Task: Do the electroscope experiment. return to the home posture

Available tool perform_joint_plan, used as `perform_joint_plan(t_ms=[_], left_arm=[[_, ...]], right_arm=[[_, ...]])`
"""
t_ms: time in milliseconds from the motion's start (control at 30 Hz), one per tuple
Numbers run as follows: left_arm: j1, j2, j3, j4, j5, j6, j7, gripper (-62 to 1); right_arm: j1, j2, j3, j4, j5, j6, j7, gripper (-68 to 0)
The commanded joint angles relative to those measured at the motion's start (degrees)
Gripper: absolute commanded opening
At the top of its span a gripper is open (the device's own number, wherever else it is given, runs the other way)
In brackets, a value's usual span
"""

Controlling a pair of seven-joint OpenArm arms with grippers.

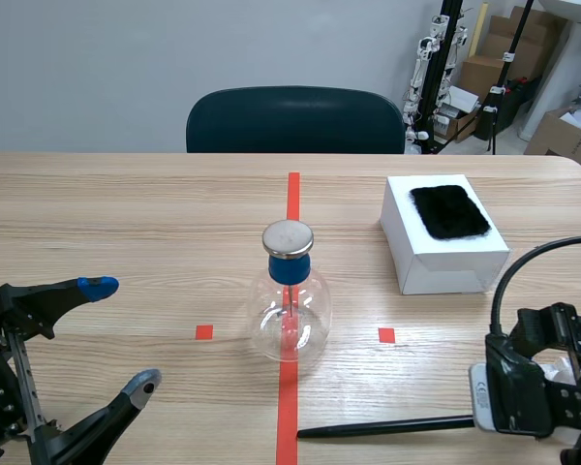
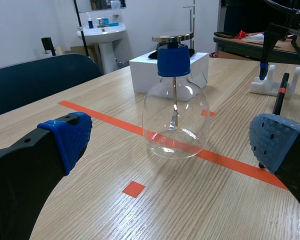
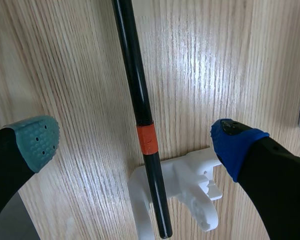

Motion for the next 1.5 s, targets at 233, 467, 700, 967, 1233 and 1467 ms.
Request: perform_joint_plan(t_ms=[233, 467, 700, 967, 1233, 1467], left_arm=[[-0.3, -0.7, -0.2, 1.0, -0.8, -0.1, -1.0, 1.4], [-0.3, -0.7, -0.2, 1.0, -0.8, -0.1, -1.0, 1.4], [-0.3, -0.7, -0.2, 1.0, -0.8, -0.1, -1.0, 1.4], [-0.3, -0.7, -0.2, 1.0, -0.7, -0.1, -1.0, 1.4], [5.2, -3.6, -0.2, 7.1, -6.8, -2.5, 4.5, 1.4], [19.6, -8.6, -5.0, 24.6, -17.6, -1.4, 16.0, 1.4]], right_arm=[[-4.0, 1.1, 7.1, 0.5, 0.3, 0.4, 8.7, -5.0], [-8.9, 1.9, 7.5, 0.7, 0.0, -7.3, 15.3, -5.0], [-17.0, 2.0, 10.4, 4.3, 0.4, -19.4, 21.4, -5.0], [-29.2, -5.1, 24.3, 10.9, 4.0, -19.8, 34.0, -5.0], [-36.0, -10.1, 33.8, 13.7, 11.3, -13.8, 44.9, -5.0], [-35.6, -10.5, 34.5, 14.5, 13.8, -11.3, 46.6, -5.0]])
